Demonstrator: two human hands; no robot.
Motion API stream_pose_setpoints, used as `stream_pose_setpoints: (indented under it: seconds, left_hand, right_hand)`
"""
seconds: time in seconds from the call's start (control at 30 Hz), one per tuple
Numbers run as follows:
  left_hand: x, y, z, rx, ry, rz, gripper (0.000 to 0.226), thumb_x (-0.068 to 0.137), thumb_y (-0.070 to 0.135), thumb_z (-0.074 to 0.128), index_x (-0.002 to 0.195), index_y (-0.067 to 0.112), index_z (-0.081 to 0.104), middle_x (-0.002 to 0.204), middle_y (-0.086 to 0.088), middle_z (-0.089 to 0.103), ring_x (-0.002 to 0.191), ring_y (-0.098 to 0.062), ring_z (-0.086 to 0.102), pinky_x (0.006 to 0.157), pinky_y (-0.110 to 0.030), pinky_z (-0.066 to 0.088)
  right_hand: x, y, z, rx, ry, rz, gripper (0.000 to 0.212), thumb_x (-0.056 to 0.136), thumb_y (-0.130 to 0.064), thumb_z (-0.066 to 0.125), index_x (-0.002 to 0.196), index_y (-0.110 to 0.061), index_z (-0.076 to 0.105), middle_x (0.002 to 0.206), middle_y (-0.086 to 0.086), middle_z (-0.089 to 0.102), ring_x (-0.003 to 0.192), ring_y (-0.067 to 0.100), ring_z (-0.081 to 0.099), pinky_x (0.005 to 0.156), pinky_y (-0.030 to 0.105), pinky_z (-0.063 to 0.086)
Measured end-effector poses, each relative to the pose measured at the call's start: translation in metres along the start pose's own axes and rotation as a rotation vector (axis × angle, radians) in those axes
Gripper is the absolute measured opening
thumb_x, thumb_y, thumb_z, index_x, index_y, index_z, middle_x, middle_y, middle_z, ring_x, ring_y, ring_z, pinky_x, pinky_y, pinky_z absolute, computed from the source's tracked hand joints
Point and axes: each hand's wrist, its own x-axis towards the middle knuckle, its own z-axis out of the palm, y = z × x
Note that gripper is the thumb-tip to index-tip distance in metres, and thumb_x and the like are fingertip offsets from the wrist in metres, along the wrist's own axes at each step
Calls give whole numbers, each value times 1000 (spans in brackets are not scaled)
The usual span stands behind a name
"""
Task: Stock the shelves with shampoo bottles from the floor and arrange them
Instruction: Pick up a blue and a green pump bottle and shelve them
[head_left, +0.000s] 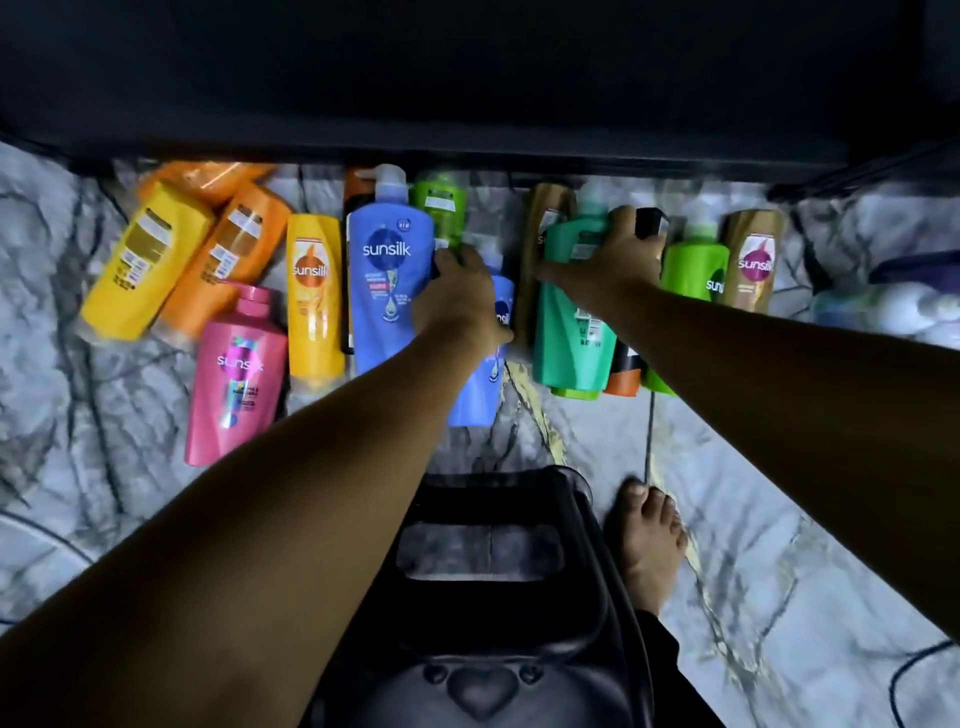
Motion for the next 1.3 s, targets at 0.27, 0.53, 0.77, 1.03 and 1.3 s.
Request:
stream_pose_setpoints:
  seconds: [0.27, 0.53, 0.77, 1.03, 1.3]
  left_hand:
    - [-5, -13, 8, 137, -2, 77, 103, 67, 54, 87, 143, 8, 36, 136, -18, 47, 114, -37, 63, 80, -40, 51]
    - [-42, -36, 11, 4, 68, 181, 84, 67, 46, 85, 129, 13, 40, 128, -11, 56, 106, -37, 65, 65, -37, 39]
    - [-94, -81, 19, -70, 211, 451, 81, 63, 45, 88, 130, 12, 57, 128, -6, 56, 102, -34, 65, 66, -41, 51]
    - [-131, -131, 30, -228, 140, 571, 82, 64, 32, 90, 135, 35, 49, 133, 14, 48, 109, -20, 64, 75, -39, 58]
    - [-138, -141, 35, -272, 99, 593, 84, 68, 29, 92, 142, 26, 53, 135, 6, 49, 112, -21, 61, 81, -25, 46]
  right_hand:
    - [-52, 26, -1, 273, 1, -171, 83, 42, -55, 80, 115, -30, 47, 111, 7, 64, 93, 23, 67, 82, 38, 57]
    - [-118, 62, 1, 466, -297, -279, 75, 54, -3, 92, 115, -26, 55, 110, 2, 67, 95, 12, 64, 87, 28, 54]
    - [-146, 77, 8, 90, -405, -559, 88, 52, -27, 88, 134, -22, 57, 143, 1, 42, 135, 28, 38, 114, 48, 33]
    - [-177, 117, 8, 76, -467, -718, 69, 65, 12, 55, 109, -41, 59, 146, 4, 35, 142, 32, 33, 112, 43, 36]
    - [-193, 100, 9, 99, -269, -598, 81, 63, -19, 91, 131, -27, 48, 135, 3, 33, 127, 20, 42, 109, 26, 36]
